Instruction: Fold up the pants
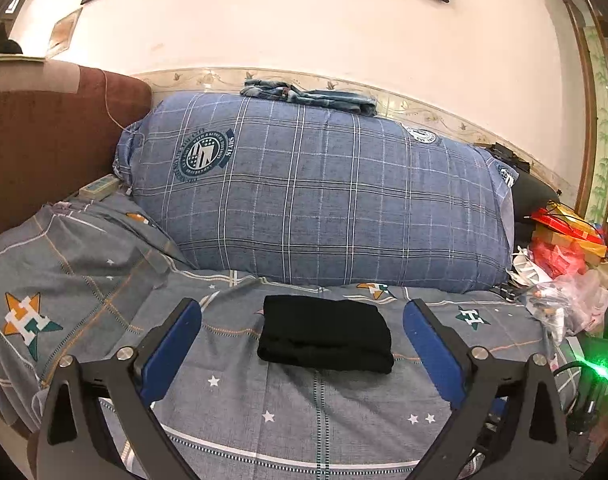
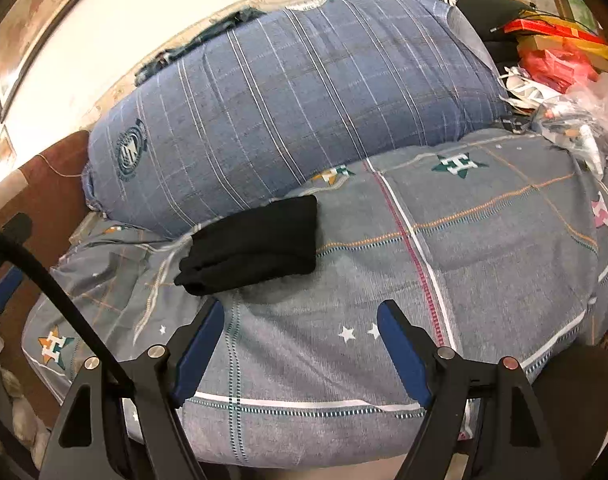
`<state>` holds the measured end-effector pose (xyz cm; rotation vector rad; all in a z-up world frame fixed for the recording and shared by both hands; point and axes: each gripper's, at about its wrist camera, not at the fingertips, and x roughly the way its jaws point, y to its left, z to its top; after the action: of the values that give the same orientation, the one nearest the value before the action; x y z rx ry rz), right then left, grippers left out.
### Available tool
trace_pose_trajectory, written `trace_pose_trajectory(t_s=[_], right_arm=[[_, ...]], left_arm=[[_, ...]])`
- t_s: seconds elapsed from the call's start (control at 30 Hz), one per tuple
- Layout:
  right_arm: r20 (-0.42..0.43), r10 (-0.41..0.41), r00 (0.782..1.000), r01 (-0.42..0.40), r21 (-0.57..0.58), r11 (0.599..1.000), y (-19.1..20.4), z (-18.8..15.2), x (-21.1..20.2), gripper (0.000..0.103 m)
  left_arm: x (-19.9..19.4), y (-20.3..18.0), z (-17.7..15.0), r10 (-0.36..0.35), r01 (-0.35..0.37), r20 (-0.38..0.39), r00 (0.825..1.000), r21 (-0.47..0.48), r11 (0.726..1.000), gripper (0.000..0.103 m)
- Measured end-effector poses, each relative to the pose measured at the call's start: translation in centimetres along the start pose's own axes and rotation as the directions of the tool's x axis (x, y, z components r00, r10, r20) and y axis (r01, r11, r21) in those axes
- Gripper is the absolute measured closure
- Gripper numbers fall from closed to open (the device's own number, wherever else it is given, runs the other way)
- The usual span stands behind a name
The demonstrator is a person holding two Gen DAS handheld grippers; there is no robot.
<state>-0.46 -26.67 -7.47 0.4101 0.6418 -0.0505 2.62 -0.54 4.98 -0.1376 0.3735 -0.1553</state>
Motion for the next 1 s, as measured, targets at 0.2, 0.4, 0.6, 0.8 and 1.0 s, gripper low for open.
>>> trace_pose_trajectory(t_s=[0.2,0.4,0.6,0.8,1.0], right_arm=[[-0.052,-0.034,0.998,0.034,-0.014,0.999,0.8,-0.9,0.4,0.02],[-0.075,-0.082,0.994,0.076,-0.083,0.994,2.8,-1.4,0.3,0.02],[-0.087,-0.099,0.991,0.088,-0.119,0.989,5.0,-1.8,0.1,0.02],[-0.054,-0.131,0.99,0.124,-0.121,0.985,6.2,-1.9,-1.7,0.019],[-0.08,-0.111,0.991,0.098,-0.154,0.983,7.8,-3.0,-1.5,0.018]], left_arm=[[1.2,-0.6,-1.5,-0.042,0.041,-0.072,0.997,-0.004,0.999,0.001],[0.2,-0.5,-2.0,-0.072,0.072,-0.041,0.997,0.0,0.997,0.001],[-1.2,0.6,-1.7,-0.074,0.074,0.002,0.997,-0.003,0.997,0.001],[-3.5,1.7,-1.0,-0.064,0.066,0.059,0.996,-0.022,0.998,0.001],[-6.7,3.1,-0.1,-0.001,0.006,0.167,0.986,-0.027,1.0,0.0]])
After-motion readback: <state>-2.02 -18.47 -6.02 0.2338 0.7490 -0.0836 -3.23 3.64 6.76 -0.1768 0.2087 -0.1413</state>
